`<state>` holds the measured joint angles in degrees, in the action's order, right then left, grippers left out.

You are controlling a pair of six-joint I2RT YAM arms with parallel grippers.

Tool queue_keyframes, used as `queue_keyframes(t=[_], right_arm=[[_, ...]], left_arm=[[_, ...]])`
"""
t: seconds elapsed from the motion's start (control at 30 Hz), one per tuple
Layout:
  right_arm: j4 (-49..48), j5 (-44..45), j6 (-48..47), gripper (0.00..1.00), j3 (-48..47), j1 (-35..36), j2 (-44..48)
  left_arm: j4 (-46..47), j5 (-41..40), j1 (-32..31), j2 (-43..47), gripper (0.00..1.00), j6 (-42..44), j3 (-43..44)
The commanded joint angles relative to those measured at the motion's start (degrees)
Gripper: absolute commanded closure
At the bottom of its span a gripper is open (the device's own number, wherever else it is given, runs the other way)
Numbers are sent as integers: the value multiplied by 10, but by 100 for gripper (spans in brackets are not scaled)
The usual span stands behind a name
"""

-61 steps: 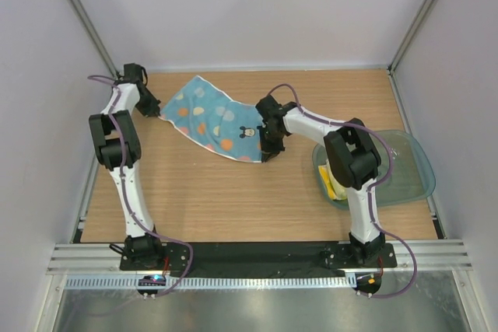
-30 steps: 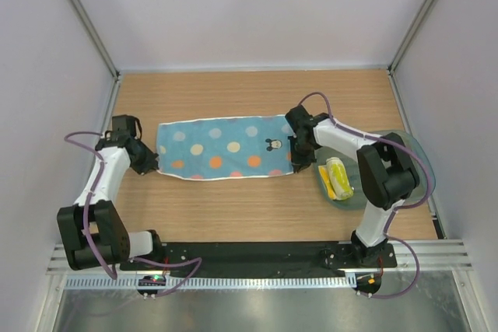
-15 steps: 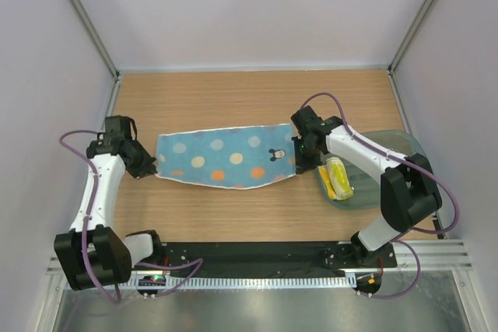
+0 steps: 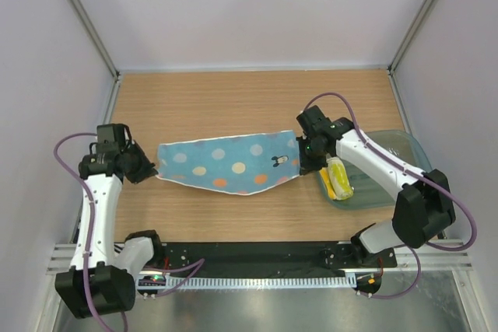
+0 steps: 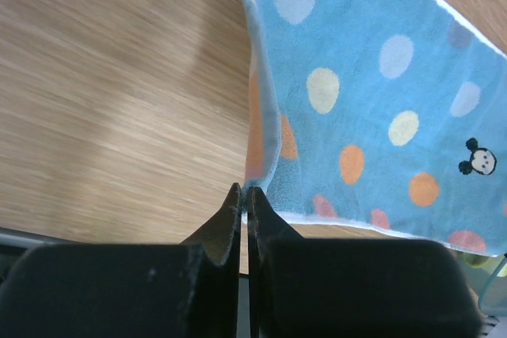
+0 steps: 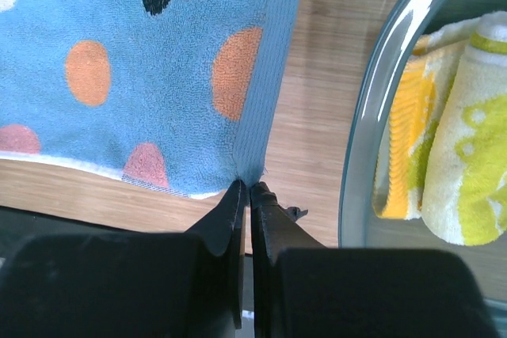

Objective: Roll the towels
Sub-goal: Fold the towel

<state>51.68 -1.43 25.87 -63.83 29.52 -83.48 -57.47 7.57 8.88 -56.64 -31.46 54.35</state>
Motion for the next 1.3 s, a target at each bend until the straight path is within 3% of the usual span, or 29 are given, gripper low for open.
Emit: queue_keyframes(t=[0.0, 0.33, 0.67, 1.27], right_arm=[[24, 3, 3, 99, -9, 3, 27], [32, 28, -10, 99, -84, -5, -35], [37, 25, -35, 99, -192, -23, -135], [33, 21, -54, 99, -292, -69, -267]], left_arm=[[-2, 6, -1, 15, 100, 3, 14], [-44, -50, 0, -46, 100, 26, 58], [-11, -35, 10, -109, 100, 18, 82], [26, -55, 14, -314, 100, 10, 200]])
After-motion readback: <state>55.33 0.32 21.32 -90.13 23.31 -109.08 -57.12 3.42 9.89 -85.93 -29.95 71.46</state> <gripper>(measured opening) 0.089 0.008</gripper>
